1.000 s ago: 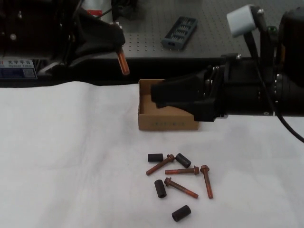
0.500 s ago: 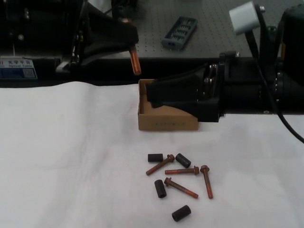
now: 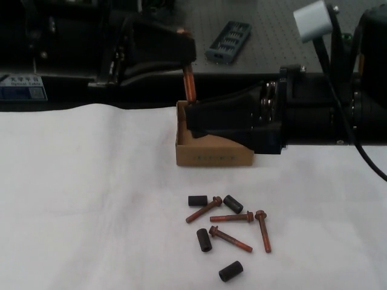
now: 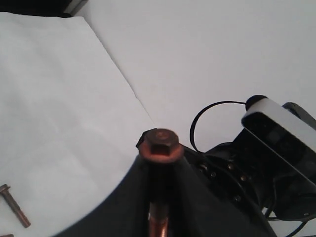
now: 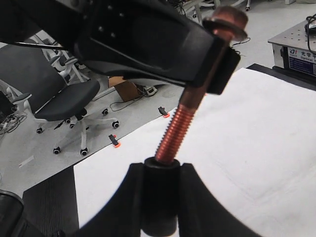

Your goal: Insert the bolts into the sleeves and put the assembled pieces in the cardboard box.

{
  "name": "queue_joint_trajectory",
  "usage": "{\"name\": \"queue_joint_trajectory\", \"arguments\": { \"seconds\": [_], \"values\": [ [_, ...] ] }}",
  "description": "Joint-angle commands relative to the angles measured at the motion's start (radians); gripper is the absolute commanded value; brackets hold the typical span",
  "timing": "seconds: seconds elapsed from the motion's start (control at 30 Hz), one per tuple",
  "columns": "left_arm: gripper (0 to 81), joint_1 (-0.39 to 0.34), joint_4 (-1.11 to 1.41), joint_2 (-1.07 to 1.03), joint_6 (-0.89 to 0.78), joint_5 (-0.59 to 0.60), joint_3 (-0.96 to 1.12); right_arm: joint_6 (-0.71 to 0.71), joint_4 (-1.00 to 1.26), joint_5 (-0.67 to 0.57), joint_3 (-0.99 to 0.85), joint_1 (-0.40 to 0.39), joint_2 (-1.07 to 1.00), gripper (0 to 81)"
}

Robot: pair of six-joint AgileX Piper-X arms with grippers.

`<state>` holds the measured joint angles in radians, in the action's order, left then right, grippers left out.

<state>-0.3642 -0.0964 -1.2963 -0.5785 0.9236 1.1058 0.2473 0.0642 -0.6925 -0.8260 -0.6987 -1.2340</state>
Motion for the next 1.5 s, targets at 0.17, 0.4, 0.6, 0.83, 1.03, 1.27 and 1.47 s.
{"name": "queue_joint_trajectory", "arguments": {
  "seconds": [0.17, 0.4, 0.6, 0.83, 1.03, 1.27, 1.47],
  "values": [
    [0.6, -0.02, 0.024, 0.002, 0.034, 0.002, 0.003, 0.002, 0.019, -0.018, -0.003, -0.002, -0.004, 1.8],
    [0.6, -0.02, 0.024, 0.002, 0.065, -0.022, 0.003, 0.059, 0.074, -0.014, -0.003, -0.001, -0.004, 1.8],
    [0.6, -0.02, 0.024, 0.002, 0.132, -0.028, 0.003, 0.119, 0.105, -0.014, -0.003, -0.001, -0.004, 1.8],
    [0.6, -0.02, 0.024, 0.002, 0.139, -0.033, 0.003, 0.127, 0.106, 0.041, -0.003, 0.003, -0.004, 1.8],
    [0.6, -0.02, 0.024, 0.002, 0.142, -0.054, 0.003, 0.138, 0.11, 0.067, -0.003, 0.016, -0.004, 1.8],
    [0.6, -0.02, 0.024, 0.002, 0.122, -0.054, 0.003, 0.141, 0.123, 0.149, -0.003, 0.036, -0.004, 1.8],
    [0.6, -0.02, 0.024, 0.002, 0.122, -0.054, 0.003, 0.157, 0.134, 0.167, -0.004, 0.06, -0.004, 1.8]
  ]
}}
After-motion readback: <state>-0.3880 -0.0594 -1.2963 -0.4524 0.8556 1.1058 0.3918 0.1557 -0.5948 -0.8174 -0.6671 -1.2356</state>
